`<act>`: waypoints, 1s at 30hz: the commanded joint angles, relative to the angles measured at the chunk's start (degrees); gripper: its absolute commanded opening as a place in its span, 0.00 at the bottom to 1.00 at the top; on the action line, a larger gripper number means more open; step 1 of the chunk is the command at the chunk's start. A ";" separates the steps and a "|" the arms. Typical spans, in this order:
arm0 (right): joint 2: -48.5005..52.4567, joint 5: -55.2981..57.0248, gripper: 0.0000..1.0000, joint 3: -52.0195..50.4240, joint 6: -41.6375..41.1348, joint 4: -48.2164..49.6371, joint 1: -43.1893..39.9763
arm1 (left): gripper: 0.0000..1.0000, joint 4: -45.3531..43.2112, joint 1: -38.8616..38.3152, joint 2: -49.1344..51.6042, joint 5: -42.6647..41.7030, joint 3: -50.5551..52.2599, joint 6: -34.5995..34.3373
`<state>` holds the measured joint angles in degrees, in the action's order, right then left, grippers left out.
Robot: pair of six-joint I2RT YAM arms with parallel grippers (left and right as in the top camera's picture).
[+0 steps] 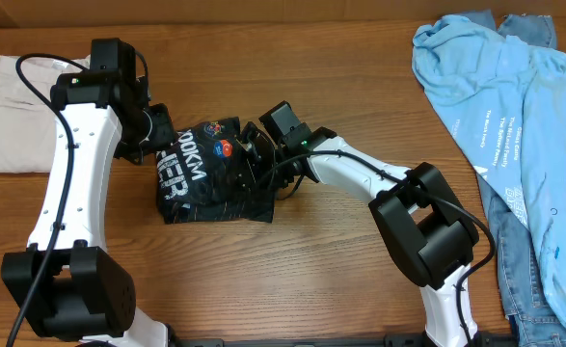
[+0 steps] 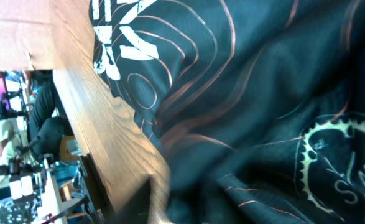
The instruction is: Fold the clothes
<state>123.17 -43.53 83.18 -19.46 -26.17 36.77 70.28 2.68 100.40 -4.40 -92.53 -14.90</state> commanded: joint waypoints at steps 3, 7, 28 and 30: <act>-0.44 -1.14 0.04 -0.02 -0.35 0.39 -0.09 | 0.26 -0.02 -0.07 -0.28 0.37 -1.33 0.37; -0.44 -1.16 0.04 0.04 -0.35 0.35 -0.09 | 0.27 0.07 -0.07 -0.28 0.37 -1.33 0.76; -15.58 16.06 0.04 5.70 -4.83 -33.16 -0.09 | 0.30 0.00 -0.02 -0.28 0.59 -1.33 1.20; -15.58 16.55 0.04 4.63 -4.83 -35.36 -0.02 | 0.30 -0.02 -0.02 -0.28 0.59 -1.33 1.20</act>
<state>107.20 -30.94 88.75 -22.98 -60.29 36.77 70.30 2.68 100.40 -4.23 -92.53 -14.63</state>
